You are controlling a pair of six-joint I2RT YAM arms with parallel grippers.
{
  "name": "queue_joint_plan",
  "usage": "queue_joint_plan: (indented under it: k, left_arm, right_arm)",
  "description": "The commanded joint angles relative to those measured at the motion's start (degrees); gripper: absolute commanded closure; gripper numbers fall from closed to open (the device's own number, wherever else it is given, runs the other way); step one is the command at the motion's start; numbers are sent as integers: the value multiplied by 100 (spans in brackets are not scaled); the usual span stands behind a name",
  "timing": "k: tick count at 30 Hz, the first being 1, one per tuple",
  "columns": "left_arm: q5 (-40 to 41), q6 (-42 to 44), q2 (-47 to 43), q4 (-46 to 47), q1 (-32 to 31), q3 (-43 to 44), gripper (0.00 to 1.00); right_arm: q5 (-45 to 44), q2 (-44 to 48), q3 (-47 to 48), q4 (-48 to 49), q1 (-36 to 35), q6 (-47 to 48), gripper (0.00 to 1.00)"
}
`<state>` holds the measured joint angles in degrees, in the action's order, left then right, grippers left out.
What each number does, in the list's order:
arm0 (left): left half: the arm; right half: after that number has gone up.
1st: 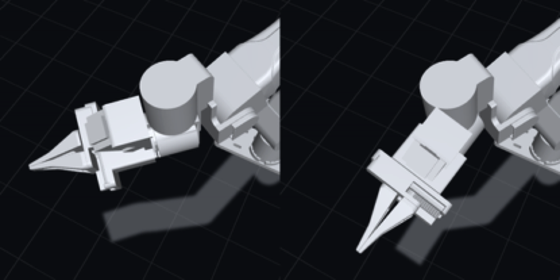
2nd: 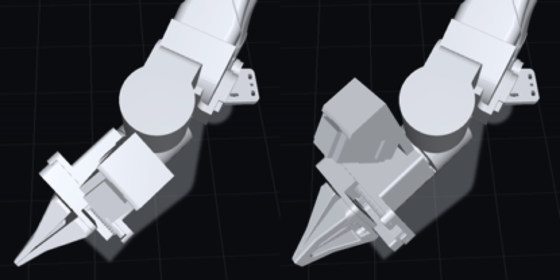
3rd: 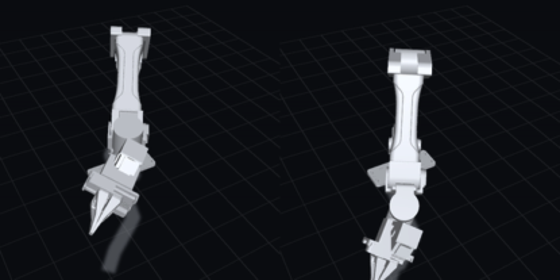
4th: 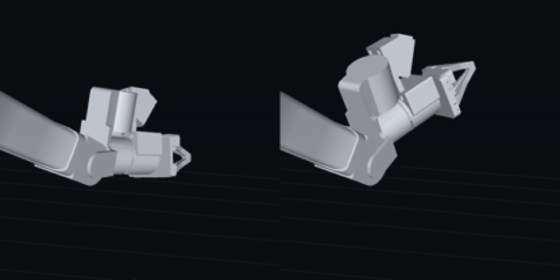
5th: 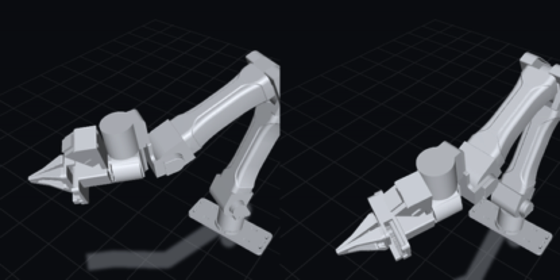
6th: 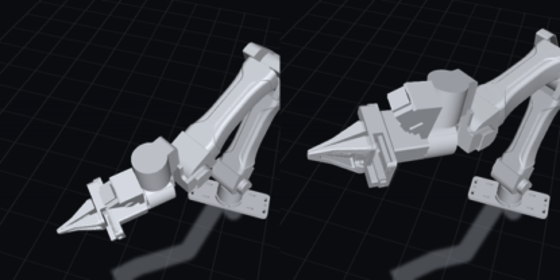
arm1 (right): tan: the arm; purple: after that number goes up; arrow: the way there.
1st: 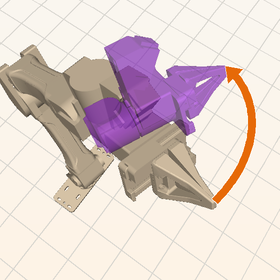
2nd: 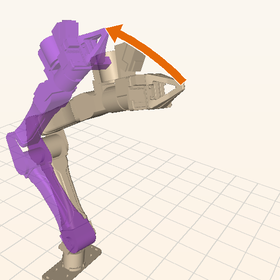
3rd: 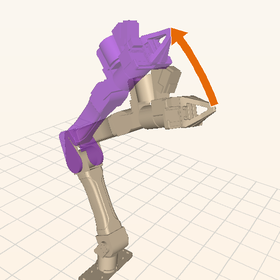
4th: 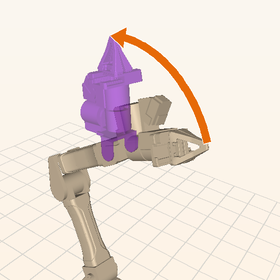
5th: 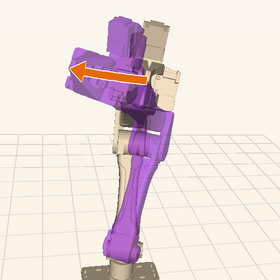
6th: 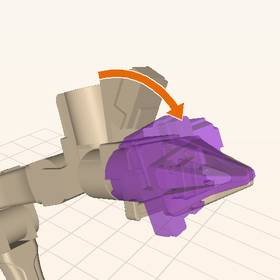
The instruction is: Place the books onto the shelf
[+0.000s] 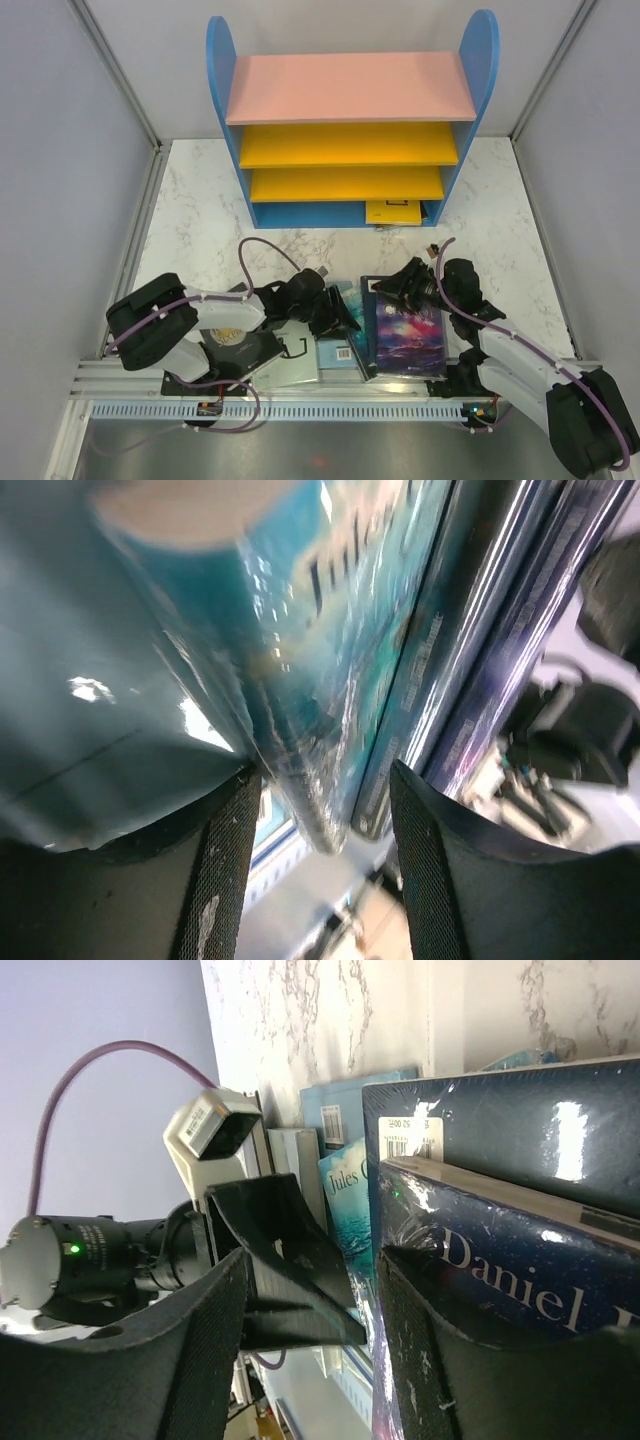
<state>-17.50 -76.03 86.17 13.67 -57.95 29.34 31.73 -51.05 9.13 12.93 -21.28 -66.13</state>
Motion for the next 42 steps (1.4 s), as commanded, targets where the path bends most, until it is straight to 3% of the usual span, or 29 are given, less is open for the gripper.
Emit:
queue_joint_plan:
  k: [1, 4, 6, 10, 14, 18, 23, 27, 32, 37, 42]
  left_arm:
    - [1704, 114, -92, -1865, -5, 448, 41]
    - [2013, 343, -153, -2674, -260, 959, 40]
    - [1996, 326, -346, -2738, -348, 959, 40]
    - [2066, 404, -812, -3019, -348, 1029, 38]
    - [2084, 694, -1111, -3677, -348, 1415, 38]
    - [1873, 809, -1348, -3889, -348, 1460, 38]
    - [1776, 1142, -1700, -3960, -348, 1399, 34]
    - [1776, 1520, -1420, -3960, -348, 1670, 32]
    - [1469, 1872, -708, -3741, -339, 2311, 32]
    - [1091, 1943, 311, -3363, -269, 2778, 33]
    - [775, 1750, 936, -2715, -216, 2788, 33]
  right_arm:
    - [-78, -39, -679, -2826, -193, 837, 36]
    - [-88, 523, -37, -3461, -193, 874, 20]
    - [-148, 701, 316, -3735, -184, 891, 15]
    - [-1552, 518, 1763, -5733, -184, 1566, 13]
    - [-2767, -536, 2347, -6364, -149, 1849, 13]
    - [-3313, -1047, 2638, -6399, 324, 2007, 13]
    - [-3330, -1320, 2954, -6355, 1564, 2534, 13]
    - [-3182, -1653, 3052, -6128, 1627, 2561, 15]
    - [-2541, -1769, 2376, -5434, 1627, 2447, 18]
    - [-1969, -1865, 1435, -4634, 1627, 2333, 19]
    - [-1854, -1795, 1276, -4536, 1609, 2323, 19]
